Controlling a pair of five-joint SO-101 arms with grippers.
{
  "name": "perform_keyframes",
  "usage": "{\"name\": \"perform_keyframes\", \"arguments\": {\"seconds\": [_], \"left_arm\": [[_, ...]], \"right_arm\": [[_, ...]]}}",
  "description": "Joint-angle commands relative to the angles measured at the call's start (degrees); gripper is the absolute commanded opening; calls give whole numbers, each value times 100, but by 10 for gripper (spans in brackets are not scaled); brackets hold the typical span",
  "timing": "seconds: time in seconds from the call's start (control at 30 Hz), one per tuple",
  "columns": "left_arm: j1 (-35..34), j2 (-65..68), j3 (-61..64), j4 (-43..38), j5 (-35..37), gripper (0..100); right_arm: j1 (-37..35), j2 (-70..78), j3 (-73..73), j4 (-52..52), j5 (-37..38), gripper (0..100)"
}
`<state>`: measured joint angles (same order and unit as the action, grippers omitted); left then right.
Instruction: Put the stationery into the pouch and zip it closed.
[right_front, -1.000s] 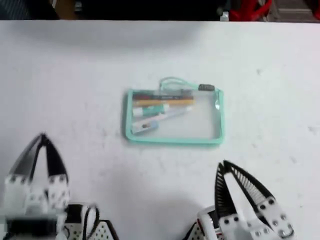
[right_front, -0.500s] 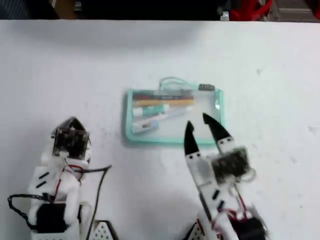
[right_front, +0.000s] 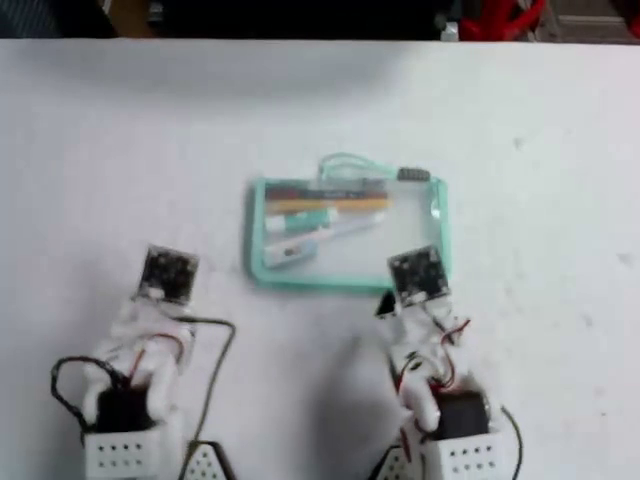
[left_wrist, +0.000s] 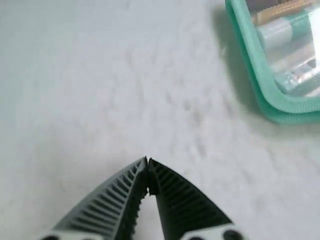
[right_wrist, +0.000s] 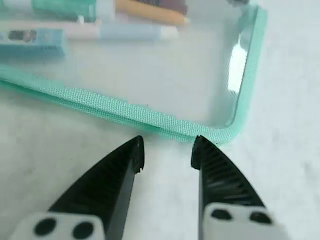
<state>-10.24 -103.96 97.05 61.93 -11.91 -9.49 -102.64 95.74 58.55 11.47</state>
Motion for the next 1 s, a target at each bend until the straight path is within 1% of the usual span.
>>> {"name": "perform_keyframes", "arguments": {"seconds": [0.0,0.1,0.2,0.23,0.33,0.4,0.5,0.6,0.7,0.97], "left_arm": [[-31,-66,0,132,0,24],[-22,-66,0,378,0,24],[-22,-66,-9,949,0,24],[-22,-66,-9,1196,0,24],[-22,-57,-9,1160,18,24],[66,-57,-9,1160,9,24],[356,-57,-9,1160,9,24],[549,-57,-9,1160,9,24],[532,-48,-9,1160,9,24],[532,-48,-9,1160,0,24]], "right_arm": [[127,-48,114,180,-53,158],[101,-40,114,611,-62,158],[-92,-31,114,1490,-44,155],[-101,-48,114,1464,-62,155],[-84,-22,114,1411,-62,142],[-127,-22,114,1411,-35,104],[-127,-22,114,1411,-35,18],[-127,-22,114,1411,-62,30],[-101,-22,114,1411,-62,14],[-84,-22,114,1411,-62,17]]}}
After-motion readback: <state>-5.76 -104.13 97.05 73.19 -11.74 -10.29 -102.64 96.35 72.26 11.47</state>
